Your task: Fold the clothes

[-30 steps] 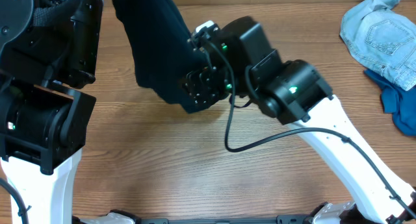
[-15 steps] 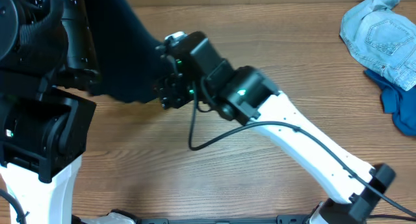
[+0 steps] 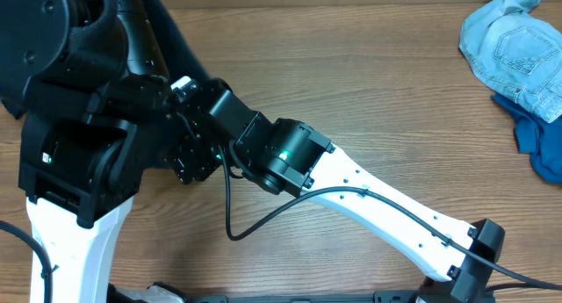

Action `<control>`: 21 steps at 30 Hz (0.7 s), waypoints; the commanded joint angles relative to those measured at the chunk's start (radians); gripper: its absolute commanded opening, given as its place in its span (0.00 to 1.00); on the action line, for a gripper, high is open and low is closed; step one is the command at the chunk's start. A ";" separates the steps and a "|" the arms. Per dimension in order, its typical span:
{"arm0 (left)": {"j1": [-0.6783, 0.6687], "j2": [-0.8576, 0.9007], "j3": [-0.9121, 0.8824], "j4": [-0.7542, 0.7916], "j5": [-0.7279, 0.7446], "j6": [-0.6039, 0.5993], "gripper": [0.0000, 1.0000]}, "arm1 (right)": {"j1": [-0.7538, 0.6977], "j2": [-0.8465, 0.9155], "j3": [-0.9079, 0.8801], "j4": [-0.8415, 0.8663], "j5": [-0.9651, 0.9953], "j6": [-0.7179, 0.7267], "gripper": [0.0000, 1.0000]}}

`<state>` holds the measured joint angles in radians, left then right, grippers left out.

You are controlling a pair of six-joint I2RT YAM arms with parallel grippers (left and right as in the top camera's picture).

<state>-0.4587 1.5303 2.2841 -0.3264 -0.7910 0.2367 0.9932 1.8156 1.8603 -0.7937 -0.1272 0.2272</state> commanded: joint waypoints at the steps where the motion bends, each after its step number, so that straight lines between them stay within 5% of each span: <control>1: -0.007 -0.004 0.024 0.068 -0.038 0.084 0.04 | -0.007 0.001 0.004 -0.005 -0.024 -0.018 0.80; 8: -0.008 0.036 0.024 0.296 -0.074 0.221 0.04 | -0.005 0.001 0.004 0.008 0.034 0.009 0.80; 21: -0.008 0.101 0.025 0.402 -0.080 0.244 0.04 | -0.005 0.001 0.004 0.065 0.164 0.089 0.80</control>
<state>-0.4587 1.6394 2.2868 0.0490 -0.8650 0.4568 0.9897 1.8168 1.8603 -0.7444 0.0029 0.2806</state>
